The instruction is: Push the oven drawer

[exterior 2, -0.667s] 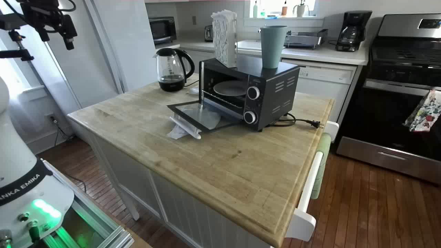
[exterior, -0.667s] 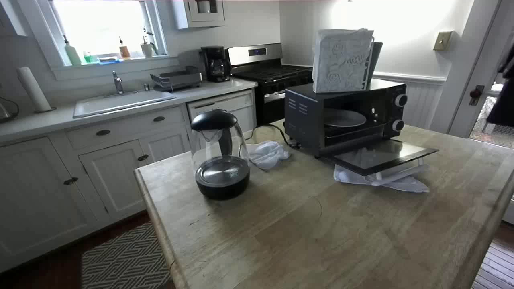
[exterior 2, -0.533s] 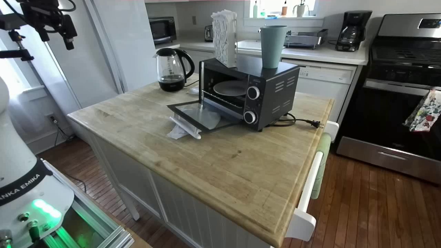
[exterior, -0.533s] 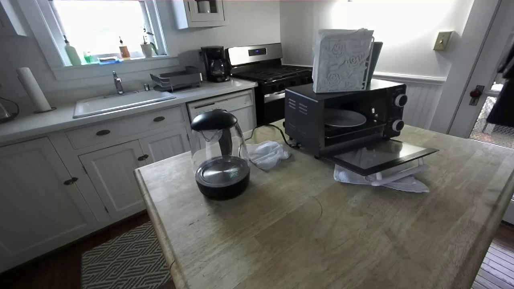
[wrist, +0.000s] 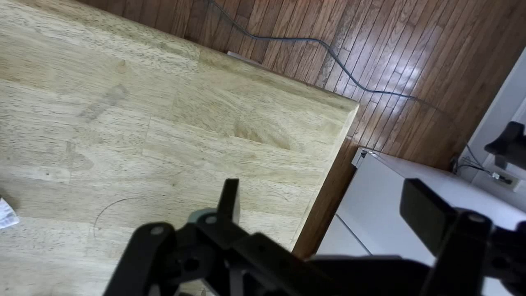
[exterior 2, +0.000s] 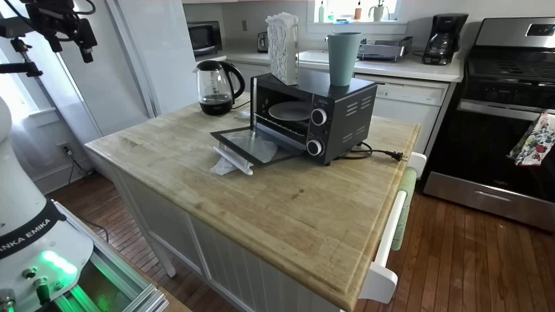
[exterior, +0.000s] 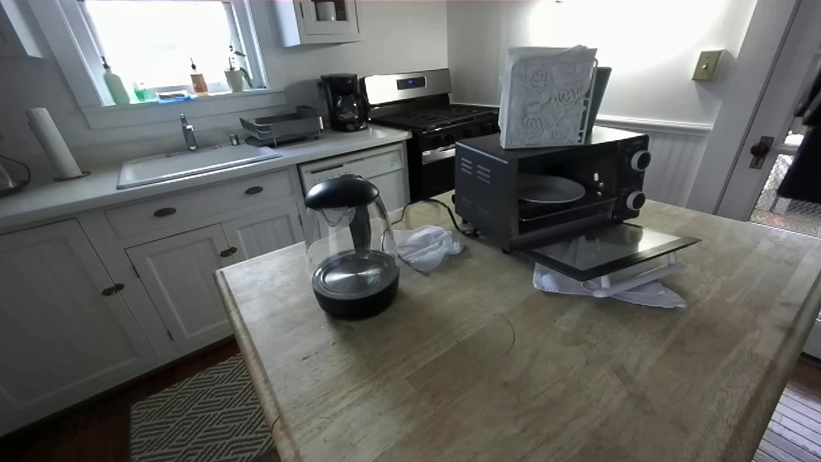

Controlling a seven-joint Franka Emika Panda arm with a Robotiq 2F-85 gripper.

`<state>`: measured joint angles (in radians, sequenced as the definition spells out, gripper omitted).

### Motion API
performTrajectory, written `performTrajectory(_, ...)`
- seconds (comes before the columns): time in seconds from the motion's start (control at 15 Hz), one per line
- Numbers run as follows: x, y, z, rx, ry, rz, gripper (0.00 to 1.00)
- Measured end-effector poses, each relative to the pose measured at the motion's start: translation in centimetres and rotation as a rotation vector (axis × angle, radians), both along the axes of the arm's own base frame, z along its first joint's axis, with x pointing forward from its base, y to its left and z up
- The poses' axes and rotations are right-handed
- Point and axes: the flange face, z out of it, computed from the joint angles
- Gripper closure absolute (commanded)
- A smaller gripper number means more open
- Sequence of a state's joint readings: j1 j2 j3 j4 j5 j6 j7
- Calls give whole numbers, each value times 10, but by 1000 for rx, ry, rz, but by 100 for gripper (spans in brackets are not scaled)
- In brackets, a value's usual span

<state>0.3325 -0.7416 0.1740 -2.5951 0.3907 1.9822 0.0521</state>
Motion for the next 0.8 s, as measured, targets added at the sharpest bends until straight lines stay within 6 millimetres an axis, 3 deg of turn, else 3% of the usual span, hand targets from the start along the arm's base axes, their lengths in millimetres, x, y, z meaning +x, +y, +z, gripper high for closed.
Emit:
performTrajectory(0.27,0,0,0,0,0,0,0)
performTrajectory(0.4,6,-10,-1,2,7,-44,0)
performTrajectory(0.53,17,-37,-8,11,23,-142,0)
performTrajectory(0.8,32,-116,-33,47,71,-354,0)
